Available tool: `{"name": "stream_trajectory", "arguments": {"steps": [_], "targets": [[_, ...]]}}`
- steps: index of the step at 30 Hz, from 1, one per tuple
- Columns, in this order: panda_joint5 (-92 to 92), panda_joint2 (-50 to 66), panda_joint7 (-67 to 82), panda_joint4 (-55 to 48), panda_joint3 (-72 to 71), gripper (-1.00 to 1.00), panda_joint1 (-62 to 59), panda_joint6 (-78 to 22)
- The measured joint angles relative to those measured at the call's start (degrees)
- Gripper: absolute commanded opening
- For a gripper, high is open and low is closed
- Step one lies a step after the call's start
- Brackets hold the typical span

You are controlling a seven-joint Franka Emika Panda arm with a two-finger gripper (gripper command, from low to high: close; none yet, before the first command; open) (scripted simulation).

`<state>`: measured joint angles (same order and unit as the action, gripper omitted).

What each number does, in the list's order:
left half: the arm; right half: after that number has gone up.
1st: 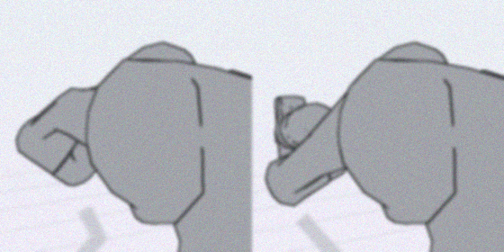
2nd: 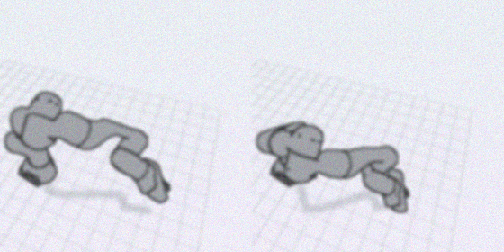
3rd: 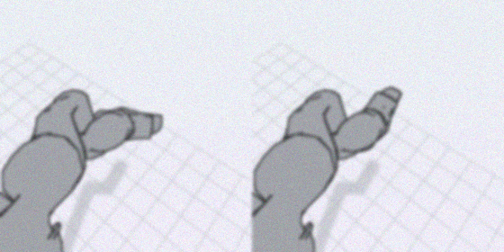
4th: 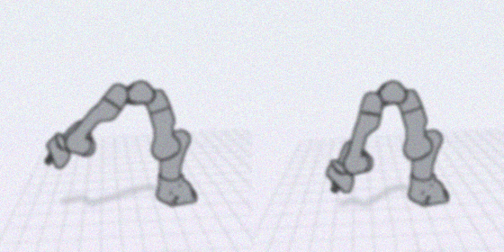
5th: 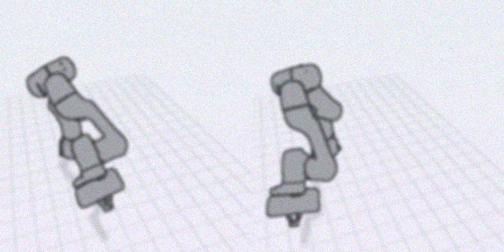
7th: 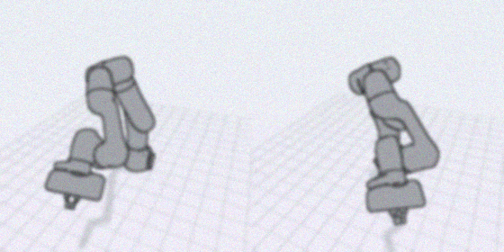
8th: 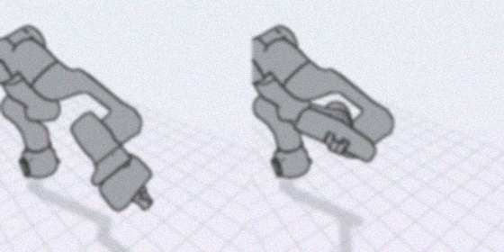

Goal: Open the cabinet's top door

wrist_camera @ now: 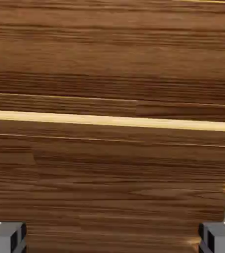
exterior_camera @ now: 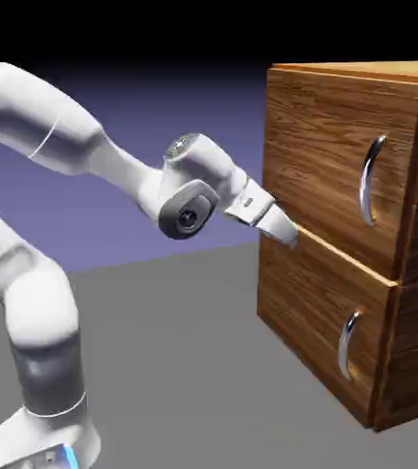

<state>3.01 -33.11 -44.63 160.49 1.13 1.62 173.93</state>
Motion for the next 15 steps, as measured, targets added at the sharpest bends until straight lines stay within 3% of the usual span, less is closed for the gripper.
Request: {"name": "stream_trajectory", "arguments": {"steps": [15], "targets": [[37.4, -5.7, -27.1, -6.3, 14.1, 0.00, 11.6, -1.0]]}}
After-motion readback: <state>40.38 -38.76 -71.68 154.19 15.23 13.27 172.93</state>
